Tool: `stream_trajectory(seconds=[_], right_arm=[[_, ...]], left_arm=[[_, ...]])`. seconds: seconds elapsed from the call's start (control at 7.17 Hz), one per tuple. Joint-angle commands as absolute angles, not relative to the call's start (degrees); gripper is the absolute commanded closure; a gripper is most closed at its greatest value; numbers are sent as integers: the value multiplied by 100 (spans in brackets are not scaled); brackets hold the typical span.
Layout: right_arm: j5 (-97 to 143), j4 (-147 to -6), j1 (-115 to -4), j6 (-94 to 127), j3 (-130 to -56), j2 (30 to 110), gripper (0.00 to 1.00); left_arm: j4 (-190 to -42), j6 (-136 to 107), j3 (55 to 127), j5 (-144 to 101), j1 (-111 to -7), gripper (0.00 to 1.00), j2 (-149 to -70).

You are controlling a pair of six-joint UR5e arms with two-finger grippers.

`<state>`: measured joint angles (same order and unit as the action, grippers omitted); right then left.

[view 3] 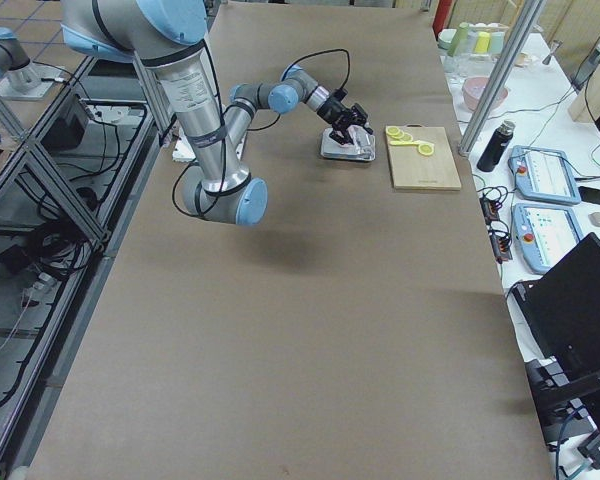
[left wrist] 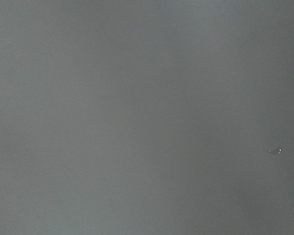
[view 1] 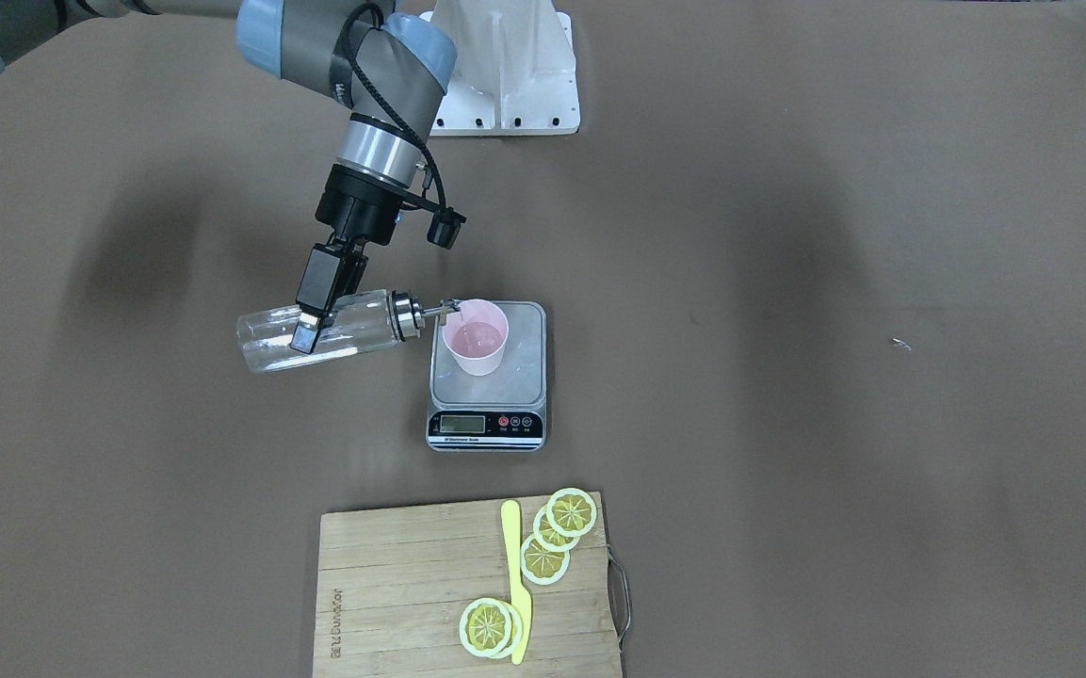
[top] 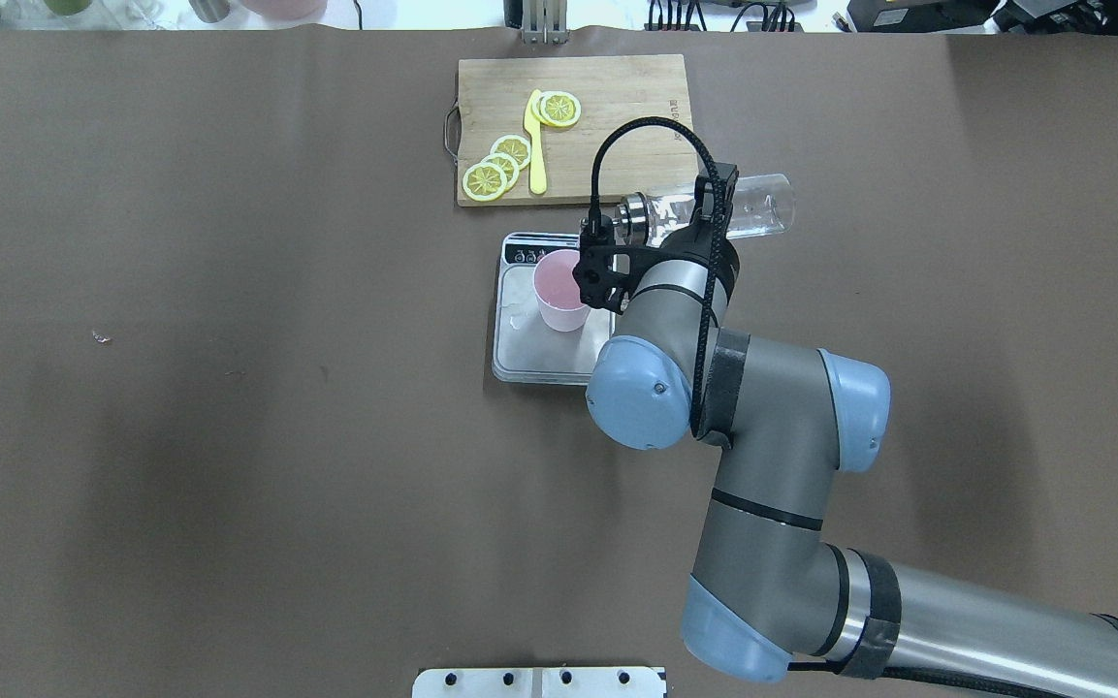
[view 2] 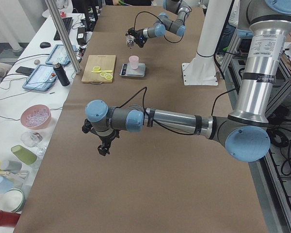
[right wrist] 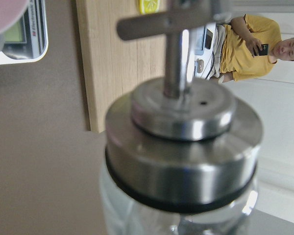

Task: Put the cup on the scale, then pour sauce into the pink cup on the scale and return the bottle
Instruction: 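Turn the bottle upright with the right gripper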

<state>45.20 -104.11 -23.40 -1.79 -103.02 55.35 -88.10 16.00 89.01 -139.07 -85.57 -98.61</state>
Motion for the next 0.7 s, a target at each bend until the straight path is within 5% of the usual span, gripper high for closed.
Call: stream_trajectory(seconds=[0.0,0.56], right_arm=[[5007,-9705,-2399,226,-10397,5678,86],[6360,-8068,-2723,1317,-10924,6377,87]], left_arm=[[-8807,1565,8912,-13913,-8561,2,-9923],[-8789,1547,8930,-13896,-8596,2,-10098]])
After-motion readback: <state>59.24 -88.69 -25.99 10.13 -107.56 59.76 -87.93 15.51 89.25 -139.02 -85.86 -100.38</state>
